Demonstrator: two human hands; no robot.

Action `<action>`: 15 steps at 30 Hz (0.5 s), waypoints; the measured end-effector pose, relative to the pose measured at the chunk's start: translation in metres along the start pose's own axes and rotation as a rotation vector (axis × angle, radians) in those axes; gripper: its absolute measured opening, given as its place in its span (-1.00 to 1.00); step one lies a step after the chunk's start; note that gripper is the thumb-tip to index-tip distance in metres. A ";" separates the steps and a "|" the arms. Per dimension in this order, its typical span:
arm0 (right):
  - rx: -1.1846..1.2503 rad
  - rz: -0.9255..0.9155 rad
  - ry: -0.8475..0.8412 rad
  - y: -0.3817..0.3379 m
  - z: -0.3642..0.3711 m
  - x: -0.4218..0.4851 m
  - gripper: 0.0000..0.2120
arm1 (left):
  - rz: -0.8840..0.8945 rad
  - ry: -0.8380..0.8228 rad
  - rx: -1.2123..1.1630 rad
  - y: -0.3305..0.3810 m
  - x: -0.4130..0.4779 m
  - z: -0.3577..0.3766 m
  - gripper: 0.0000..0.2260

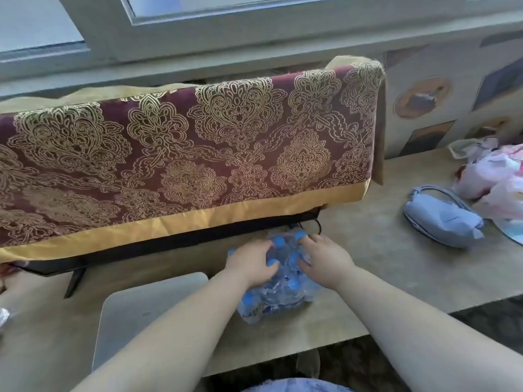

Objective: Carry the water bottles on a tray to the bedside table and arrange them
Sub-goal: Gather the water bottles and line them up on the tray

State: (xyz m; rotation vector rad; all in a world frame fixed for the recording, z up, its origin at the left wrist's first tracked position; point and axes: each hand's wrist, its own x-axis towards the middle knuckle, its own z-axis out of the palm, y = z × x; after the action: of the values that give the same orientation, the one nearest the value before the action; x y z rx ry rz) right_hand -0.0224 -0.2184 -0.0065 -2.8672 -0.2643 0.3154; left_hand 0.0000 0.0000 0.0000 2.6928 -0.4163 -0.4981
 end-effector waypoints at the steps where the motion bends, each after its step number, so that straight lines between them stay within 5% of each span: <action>1: -0.006 -0.011 -0.025 0.001 0.001 0.001 -0.56 | -0.006 -0.010 0.010 0.002 0.000 0.002 -0.58; 7: -0.035 -0.039 -0.052 0.009 0.019 0.007 -0.60 | -0.038 -0.051 0.090 0.000 0.006 0.027 -0.72; 15: -0.093 -0.010 -0.088 0.010 0.033 0.020 -0.65 | -0.030 0.102 0.256 0.002 0.005 0.056 -0.70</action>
State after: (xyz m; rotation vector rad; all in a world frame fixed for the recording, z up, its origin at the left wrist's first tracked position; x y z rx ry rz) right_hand -0.0098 -0.2166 -0.0442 -2.9465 -0.3176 0.4397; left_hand -0.0172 -0.0200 -0.0492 2.9589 -0.4378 -0.3336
